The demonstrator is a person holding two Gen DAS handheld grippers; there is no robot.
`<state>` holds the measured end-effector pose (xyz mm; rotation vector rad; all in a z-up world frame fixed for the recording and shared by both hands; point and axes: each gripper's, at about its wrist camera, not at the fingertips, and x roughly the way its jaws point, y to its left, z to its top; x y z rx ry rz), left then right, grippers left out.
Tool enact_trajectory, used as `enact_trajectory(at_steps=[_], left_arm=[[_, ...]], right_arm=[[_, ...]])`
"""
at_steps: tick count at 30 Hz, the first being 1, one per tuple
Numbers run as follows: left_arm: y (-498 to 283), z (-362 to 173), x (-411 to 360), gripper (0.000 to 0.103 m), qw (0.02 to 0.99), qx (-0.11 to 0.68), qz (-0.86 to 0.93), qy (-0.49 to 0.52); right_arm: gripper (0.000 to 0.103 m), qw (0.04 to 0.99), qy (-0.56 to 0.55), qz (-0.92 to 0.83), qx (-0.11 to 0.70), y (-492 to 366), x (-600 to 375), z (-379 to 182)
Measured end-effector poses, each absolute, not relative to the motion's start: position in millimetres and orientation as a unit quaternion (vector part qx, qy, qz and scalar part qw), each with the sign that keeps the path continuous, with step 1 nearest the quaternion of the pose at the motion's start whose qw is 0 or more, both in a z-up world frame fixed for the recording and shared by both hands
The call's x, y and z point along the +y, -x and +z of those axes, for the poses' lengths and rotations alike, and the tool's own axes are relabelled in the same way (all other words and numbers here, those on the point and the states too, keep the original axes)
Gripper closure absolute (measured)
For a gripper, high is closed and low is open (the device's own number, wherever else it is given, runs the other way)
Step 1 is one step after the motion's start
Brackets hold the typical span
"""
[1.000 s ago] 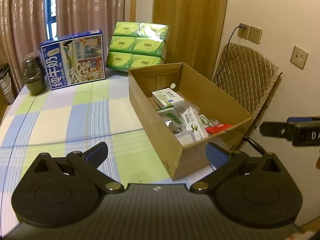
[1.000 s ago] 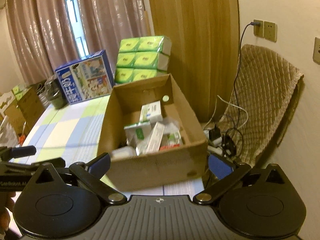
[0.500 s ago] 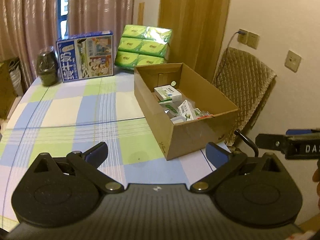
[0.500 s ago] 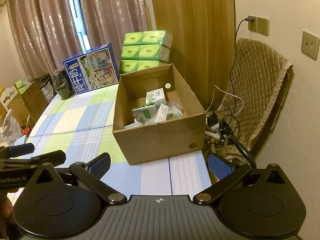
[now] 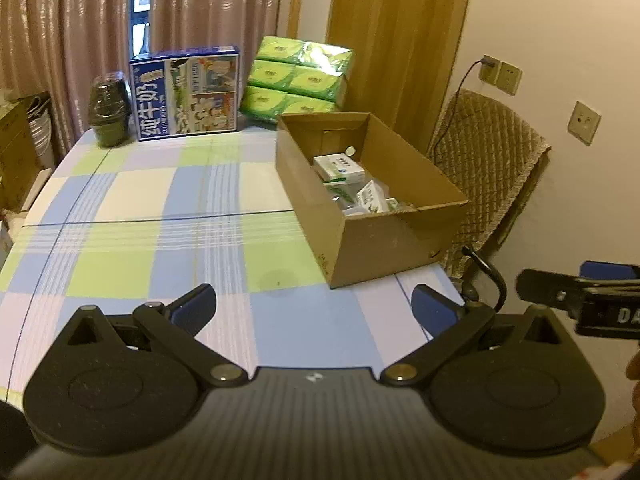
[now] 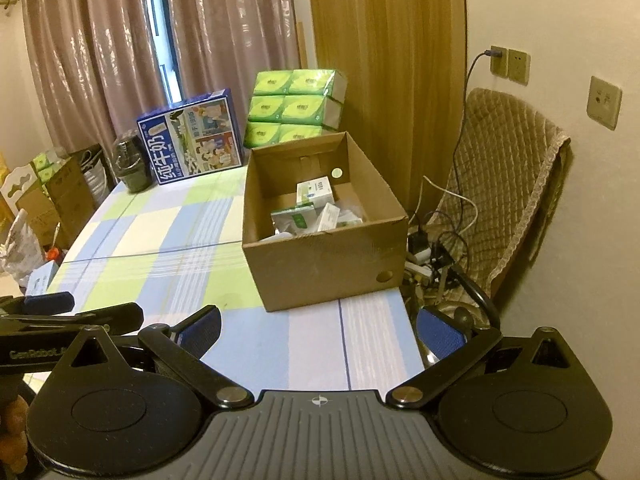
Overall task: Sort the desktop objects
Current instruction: 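Withdraw both open tools from the cardboard box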
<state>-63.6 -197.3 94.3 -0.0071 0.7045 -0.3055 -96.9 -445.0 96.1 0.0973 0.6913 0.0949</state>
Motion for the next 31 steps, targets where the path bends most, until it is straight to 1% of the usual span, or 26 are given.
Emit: enact_trajectory(at_steps=[15, 31], left_arm=[[71, 95, -201, 0.001, 0.927, 0.345, -0.145, 0.003], [73, 96, -206, 0.001, 0.931, 0.331, -0.153, -0.016]], right_arm=[[0.002, 0.943, -0.039, 0.04, 0.329, 109, -442, 106], [0.002, 0.941, -0.041, 0.034, 0.333, 111, -445, 102]])
